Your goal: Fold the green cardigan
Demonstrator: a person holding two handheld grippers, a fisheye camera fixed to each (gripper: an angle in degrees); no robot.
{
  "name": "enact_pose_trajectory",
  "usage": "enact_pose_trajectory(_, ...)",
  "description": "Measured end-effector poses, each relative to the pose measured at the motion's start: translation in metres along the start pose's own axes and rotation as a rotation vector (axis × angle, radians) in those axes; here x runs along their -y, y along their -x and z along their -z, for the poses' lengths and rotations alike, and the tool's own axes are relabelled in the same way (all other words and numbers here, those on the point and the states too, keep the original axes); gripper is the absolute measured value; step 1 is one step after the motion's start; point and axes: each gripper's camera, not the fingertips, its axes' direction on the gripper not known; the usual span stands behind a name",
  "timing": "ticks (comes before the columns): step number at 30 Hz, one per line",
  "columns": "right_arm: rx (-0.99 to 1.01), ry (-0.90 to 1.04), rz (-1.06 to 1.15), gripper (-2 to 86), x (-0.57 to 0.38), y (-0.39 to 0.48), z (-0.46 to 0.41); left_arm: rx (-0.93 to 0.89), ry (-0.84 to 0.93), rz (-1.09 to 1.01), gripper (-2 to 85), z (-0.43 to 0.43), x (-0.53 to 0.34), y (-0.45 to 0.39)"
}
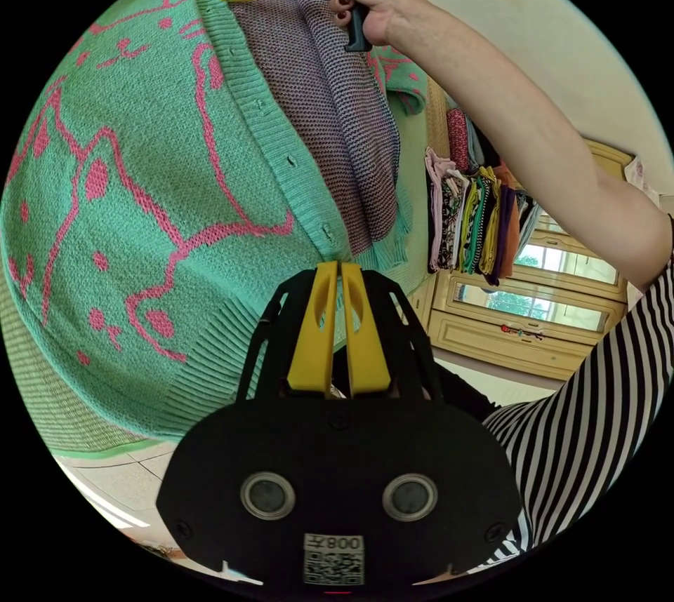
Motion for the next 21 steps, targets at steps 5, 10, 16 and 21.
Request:
enact_pose_trajectory(5, 0.033, -0.054, 0.052, 0.3, -0.016, 0.010, 0.042, -0.041, 0.000, -0.017, 0.6, 0.010, -0.004, -0.002)
enact_pose_trajectory(10, 0.009, -0.055, -0.002, 0.2, -0.030, -0.008, 0.047, -0.053, 0.060, -0.020, 0.7, -0.006, -0.004, 0.002)
enact_pose_trajectory(16, -0.022, -0.020, -0.016, 0.2, -0.013, -0.015, 0.030, -0.086, 0.077, 0.054, 0.6, -0.030, 0.002, 0.023)
enact_pose_trajectory(21, -0.043, -0.034, -0.001, 0.2, -0.010, -0.008, 0.045, -0.086, 0.067, 0.033, 0.6, -0.032, 0.009, 0.018)
